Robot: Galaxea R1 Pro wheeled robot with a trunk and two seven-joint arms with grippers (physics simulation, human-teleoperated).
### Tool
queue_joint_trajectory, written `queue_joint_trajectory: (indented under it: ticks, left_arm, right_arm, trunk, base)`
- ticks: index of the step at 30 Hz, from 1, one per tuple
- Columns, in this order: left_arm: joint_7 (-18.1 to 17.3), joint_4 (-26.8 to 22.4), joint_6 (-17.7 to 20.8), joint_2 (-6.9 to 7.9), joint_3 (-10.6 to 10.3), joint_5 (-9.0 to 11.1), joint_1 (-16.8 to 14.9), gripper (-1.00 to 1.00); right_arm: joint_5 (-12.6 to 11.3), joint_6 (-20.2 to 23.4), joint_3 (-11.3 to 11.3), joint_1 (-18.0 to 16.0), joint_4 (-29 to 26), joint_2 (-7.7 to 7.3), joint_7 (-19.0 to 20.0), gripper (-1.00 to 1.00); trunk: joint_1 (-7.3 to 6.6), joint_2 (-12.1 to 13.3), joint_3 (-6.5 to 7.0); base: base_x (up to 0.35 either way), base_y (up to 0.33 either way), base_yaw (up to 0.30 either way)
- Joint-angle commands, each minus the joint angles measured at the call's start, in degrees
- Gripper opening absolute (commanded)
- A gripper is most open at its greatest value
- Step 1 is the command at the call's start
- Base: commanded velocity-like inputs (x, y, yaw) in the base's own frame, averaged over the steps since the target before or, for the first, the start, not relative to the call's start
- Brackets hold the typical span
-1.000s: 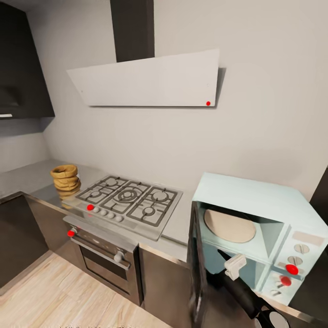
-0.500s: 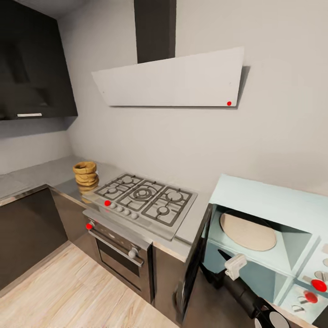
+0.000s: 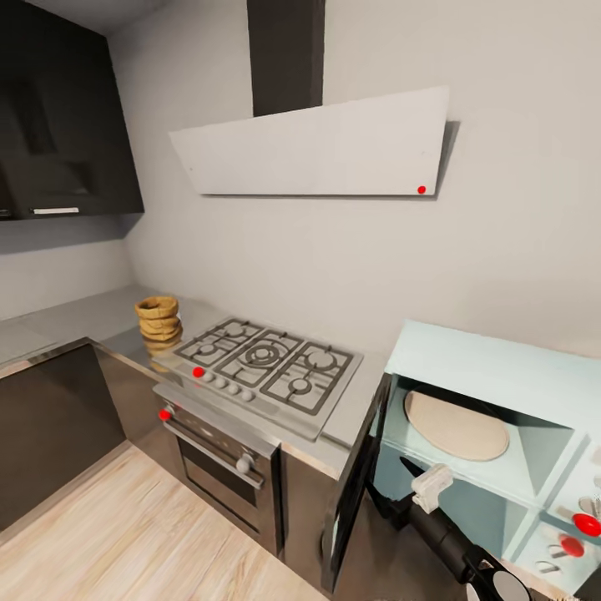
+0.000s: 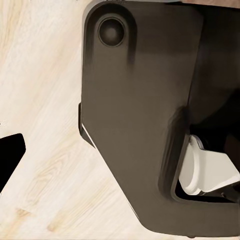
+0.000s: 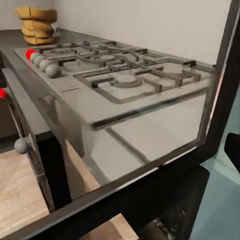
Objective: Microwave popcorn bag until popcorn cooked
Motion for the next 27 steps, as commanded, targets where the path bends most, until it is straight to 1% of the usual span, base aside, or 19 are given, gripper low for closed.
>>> queue_joint_trajectory:
  ticks: [1,3,5,7,16,18,21,27]
  left_arm:
    - [0.02,-0.03,-0.09,-0.02,0.43,0.04,-0.01,1.00]
    - [0.02,-0.04,-0.09,-0.02,0.42,-0.01,-0.01,1.00]
    - [0.02,-0.04,-0.09,-0.02,0.43,0.03,-0.01,1.00]
    - [0.02,-0.03,-0.09,-0.02,0.43,0.03,-0.01,1.00]
    - [0.02,-0.02,-0.09,-0.02,0.43,0.02,-0.01,1.00]
    - [0.02,-0.02,-0.09,-0.02,0.41,-0.01,-0.01,1.00]
    - [0.02,-0.02,-0.09,-0.02,0.43,0.03,-0.01,1.00]
    - [0.02,-0.04,-0.09,-0.02,0.43,0.02,-0.01,1.00]
  right_arm:
    - [-0.08,-0.14,0.01,-0.05,0.03,-0.01,-0.08,1.00]
    - [-0.08,-0.14,0.03,-0.05,0.04,-0.02,-2.15,1.00]
    - [-0.06,-0.14,0.09,-0.05,0.03,0.01,-3.42,1.00]
    - [-0.07,-0.14,0.11,-0.05,0.03,0.02,-4.02,1.00]
    - [-0.08,-0.14,0.03,-0.05,0.02,0.02,-4.54,1.00]
    - [-0.07,-0.14,0.03,-0.05,0.02,0.02,-6.99,1.00]
    - [-0.07,-0.14,0.02,-0.05,0.05,0.02,-9.24,1.00]
    - [-0.06,-0.14,0.02,-0.05,0.03,0.11,-10.72,1.00]
  trunk:
    - [0.03,-0.11,-0.09]
    - [0.03,-0.11,-0.02]
    - [0.03,-0.11,0.05]
    - [0.03,-0.11,0.12]
    - [0.03,-0.11,0.42]
    - [0.03,-0.11,0.48]
    - [0.03,-0.11,0.58]
    - [0.03,-0.11,0.78]
  base:
    - [0.000,0.000,-0.226]
    - [0.000,0.000,-0.258]
    - [0.000,0.000,-0.274]
    - [0.000,0.000,-0.278]
    - [0.000,0.000,-0.279]
    - [0.000,0.000,-0.279]
    - [0.000,0.000,-0.279]
    - [0.000,0.000,-0.279]
